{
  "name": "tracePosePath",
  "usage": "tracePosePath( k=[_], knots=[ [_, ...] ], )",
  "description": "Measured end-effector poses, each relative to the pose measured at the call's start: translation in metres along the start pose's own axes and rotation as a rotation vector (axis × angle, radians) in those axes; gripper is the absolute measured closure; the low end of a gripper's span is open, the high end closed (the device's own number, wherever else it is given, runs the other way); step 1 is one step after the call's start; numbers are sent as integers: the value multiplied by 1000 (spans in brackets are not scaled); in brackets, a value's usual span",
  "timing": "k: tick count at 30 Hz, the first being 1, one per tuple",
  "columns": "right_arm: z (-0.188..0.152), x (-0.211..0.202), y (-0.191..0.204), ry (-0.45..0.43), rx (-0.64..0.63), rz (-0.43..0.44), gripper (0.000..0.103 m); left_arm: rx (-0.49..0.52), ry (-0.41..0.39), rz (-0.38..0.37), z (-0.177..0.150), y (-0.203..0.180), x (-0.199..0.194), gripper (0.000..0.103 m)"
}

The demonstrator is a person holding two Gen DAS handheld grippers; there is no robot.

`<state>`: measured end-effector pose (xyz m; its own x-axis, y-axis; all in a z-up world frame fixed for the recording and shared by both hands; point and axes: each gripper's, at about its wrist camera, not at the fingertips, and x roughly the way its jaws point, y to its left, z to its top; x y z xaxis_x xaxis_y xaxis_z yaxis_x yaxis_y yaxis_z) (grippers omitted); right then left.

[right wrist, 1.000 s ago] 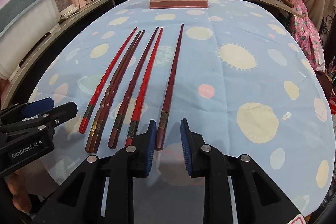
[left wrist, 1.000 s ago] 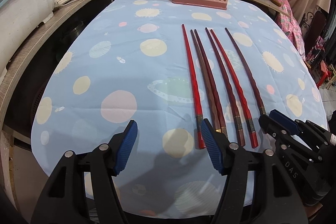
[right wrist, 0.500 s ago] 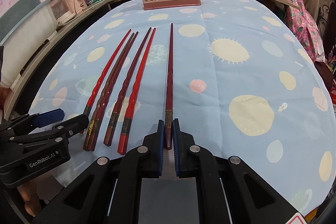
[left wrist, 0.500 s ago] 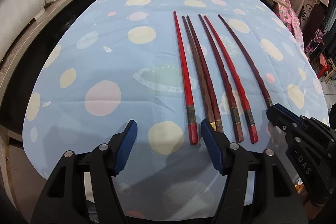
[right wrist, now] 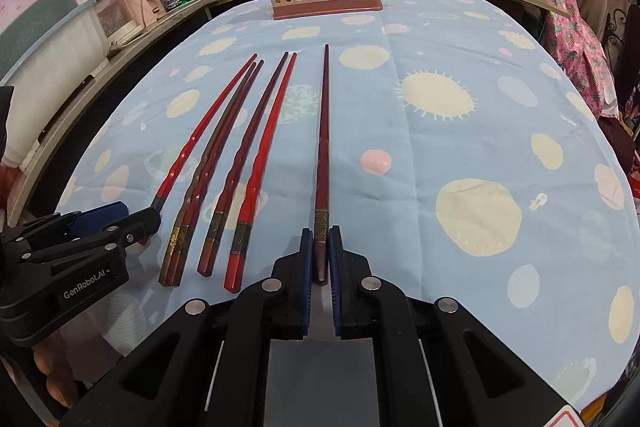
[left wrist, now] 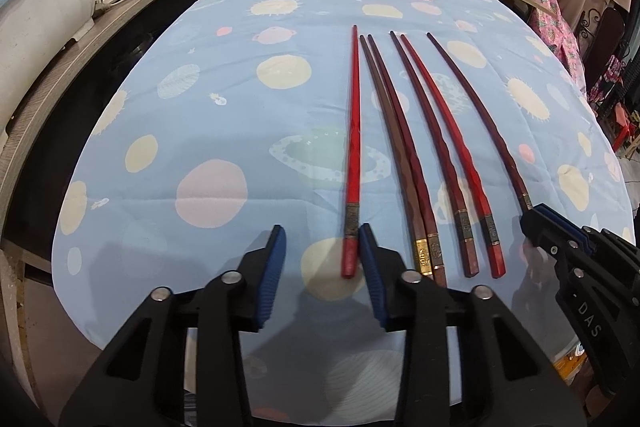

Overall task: Organize utensils
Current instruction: 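Grasp a dark red chopstick with the right tool while the left tool grasps a red chopstick, then lift and carry both chopsticks toward the pink holder with both tools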

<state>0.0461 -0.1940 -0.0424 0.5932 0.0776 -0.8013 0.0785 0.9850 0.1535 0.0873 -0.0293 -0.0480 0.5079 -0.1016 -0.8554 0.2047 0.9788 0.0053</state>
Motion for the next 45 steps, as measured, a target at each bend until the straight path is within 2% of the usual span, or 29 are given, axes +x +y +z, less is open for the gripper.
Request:
tracePosePath(
  k=[4, 5, 14, 23, 36, 45],
  knots=[
    [0, 0, 0, 0, 0, 1, 95, -9, 3, -7, 1, 4, 0, 92],
    [0, 0, 0, 0, 1, 1, 95, -12, 5, -9, 1, 5, 0, 93],
    [-1, -3, -1, -1, 7, 4, 96, -43, 23, -30, 2, 15, -4, 94],
    [8, -39, -16, -64, 48, 22, 96, -83, -3, -56, 7, 30, -32, 94],
    [55, -109, -33, -243, 92, 52, 96, -136, -158, -112, 48, 50, -100, 95],
    [105, -140, -50, -373, 113, 56, 96, -162, -270, -106, 93, 69, -129, 95]
  ],
)
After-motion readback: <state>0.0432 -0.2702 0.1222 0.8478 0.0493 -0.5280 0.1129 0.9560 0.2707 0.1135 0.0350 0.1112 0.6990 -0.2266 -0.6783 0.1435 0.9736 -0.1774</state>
